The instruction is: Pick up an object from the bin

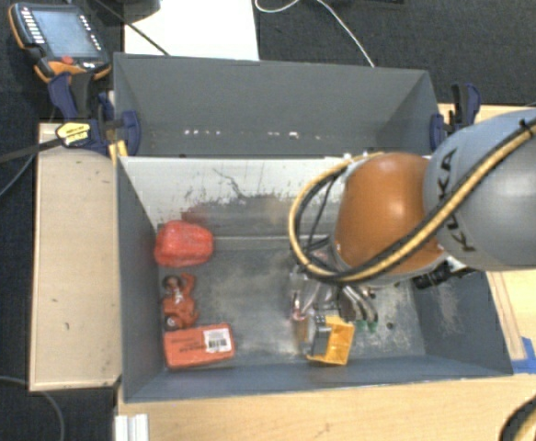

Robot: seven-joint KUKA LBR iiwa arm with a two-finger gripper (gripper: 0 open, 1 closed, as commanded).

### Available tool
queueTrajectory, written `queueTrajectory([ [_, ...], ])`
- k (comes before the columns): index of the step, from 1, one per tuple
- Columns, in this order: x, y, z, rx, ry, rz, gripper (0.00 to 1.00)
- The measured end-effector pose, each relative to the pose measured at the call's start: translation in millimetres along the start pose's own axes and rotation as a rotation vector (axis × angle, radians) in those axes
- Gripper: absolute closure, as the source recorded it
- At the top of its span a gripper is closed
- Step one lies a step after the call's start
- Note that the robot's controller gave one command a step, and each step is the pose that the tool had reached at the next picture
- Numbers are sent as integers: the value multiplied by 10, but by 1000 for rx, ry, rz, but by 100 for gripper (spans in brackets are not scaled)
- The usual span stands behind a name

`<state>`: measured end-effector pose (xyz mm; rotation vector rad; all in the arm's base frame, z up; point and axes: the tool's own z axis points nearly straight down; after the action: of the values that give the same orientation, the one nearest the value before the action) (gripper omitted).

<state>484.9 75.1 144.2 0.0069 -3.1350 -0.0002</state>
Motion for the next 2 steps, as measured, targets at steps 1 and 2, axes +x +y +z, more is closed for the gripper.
queueTrajectory([
  [1,-18,-4,-43,-1,-8,5,0],
  [2,-28,-62,-1157,0,0,23,0],
])
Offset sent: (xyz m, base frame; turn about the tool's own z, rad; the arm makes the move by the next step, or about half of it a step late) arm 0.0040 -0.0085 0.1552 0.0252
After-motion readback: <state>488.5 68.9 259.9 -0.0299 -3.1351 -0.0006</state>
